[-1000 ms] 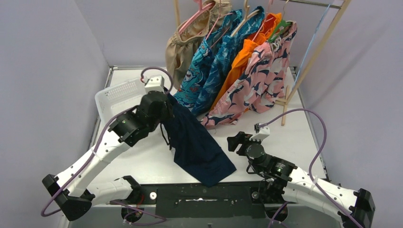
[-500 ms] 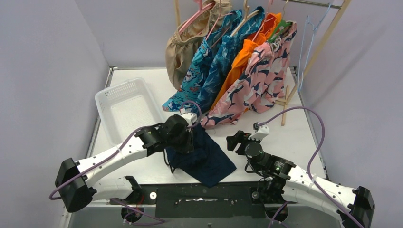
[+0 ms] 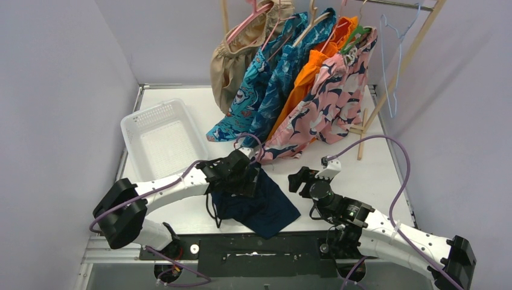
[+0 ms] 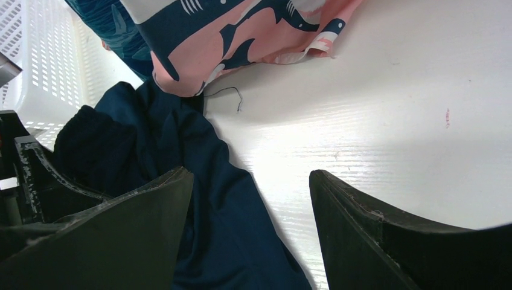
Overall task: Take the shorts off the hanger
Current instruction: Adjust the shorts at the center of the board, then pick up the shorts at the center of the board.
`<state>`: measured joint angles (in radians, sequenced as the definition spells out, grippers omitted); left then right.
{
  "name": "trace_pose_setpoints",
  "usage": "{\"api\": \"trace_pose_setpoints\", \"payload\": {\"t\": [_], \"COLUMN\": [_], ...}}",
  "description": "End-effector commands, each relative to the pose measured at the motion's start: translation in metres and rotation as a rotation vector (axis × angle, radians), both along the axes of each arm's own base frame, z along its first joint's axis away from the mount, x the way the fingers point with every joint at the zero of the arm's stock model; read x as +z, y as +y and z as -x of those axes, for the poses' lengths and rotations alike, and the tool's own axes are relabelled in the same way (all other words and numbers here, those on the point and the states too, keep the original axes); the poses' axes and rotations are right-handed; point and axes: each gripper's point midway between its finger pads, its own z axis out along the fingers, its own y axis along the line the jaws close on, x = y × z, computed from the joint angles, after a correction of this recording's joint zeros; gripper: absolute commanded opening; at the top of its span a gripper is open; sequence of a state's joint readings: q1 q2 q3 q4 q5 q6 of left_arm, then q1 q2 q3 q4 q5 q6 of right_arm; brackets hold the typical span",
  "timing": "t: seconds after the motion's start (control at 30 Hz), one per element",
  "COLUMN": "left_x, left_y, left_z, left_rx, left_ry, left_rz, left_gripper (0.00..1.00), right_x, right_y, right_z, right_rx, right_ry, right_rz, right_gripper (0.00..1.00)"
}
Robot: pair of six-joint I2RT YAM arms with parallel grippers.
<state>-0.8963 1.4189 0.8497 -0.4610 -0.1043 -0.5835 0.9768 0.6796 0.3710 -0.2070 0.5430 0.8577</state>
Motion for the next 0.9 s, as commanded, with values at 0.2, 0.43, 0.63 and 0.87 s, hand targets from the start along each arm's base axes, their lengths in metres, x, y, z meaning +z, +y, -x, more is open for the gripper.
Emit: {"api": "trace_pose_setpoints", "payload": {"t": [0.2,0.43,0.63,0.87], "left_x": [0.026,0.037,-0.028,-0.085], "left_y": [-0.038,-0.029,-0.009,0.003], "left_z": [0.0,0.006,0.024,0.043], "left_rx": [-0.173,-0.277,-0.269,-0.192], "left_ry": [-0.047,-0.032,0.03,0.055], "left_rz": [0.146,0.039,-0.214,-0.367], "left_gripper": [0.86,0.86,0.86,0.83], "right_x": [0.014,0.009,0.01,0.008], "right_y": [-0.002,0.0,-0.008,-0.013], "right_z": [-0.007,-0.008,-0.012,-0.009], "right_rx": [-0.071,-0.071,-0.138,-0.148], "right_ry": [-0.016,0.004,-0.004,0.005], "right_rz": [-0.047,-0.015,-0.038,-0.041], "right_gripper": [0.76,0.78,0.82,0.87]}}
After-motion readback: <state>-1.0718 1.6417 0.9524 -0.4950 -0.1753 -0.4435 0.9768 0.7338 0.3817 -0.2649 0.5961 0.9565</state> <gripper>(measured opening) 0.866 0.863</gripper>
